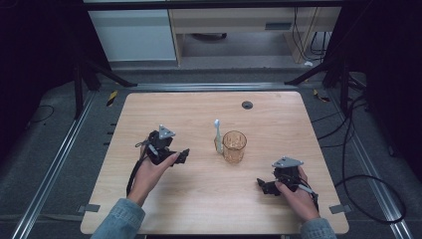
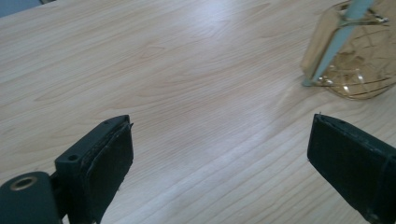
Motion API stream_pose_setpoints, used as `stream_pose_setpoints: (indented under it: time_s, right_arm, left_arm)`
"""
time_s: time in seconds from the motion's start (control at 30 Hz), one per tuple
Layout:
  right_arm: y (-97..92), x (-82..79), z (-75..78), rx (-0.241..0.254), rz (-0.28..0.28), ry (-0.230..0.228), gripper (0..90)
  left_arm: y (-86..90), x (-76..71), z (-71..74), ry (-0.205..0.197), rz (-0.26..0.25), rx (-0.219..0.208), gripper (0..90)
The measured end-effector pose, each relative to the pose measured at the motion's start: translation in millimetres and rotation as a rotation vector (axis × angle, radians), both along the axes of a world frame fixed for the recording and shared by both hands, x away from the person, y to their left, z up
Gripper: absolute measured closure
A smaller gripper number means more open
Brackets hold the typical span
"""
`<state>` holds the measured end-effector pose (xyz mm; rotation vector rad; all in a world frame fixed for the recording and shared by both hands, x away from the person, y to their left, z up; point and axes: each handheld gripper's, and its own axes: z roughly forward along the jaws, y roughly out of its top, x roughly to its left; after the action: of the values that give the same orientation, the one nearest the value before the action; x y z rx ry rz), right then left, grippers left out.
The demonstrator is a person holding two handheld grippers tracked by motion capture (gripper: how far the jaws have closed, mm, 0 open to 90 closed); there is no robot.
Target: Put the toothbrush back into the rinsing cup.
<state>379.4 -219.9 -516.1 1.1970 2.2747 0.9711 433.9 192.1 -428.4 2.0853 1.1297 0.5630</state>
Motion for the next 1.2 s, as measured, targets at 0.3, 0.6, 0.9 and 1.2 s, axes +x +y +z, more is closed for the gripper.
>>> stream_pose_setpoints:
  time_s: [0.3,0.6,0.9,1.2]
  right_arm:
    - [0.0,0.0,0.0,0.000,0.000,0.000,0.4]
    - [0.0,-0.1,0.1,-0.001,-0.001,0.001,0.4]
    - [0.1,-0.1,0.1,-0.001,-0.001,0.001,0.4]
    - [0.1,-0.1,0.1,0.000,-0.001,0.001,0.4]
  left_arm:
    - [33.1,3.9,1.5,-0.009,0.066,-0.002,6.8]
    - [61.6,9.0,-8.5,0.003,0.125,0.005,7.0]
    - [80.6,16.0,-22.0,0.035,0.162,0.028,7.0]
    - [96.9,17.3,-34.0,0.068,0.187,0.065,6.9]
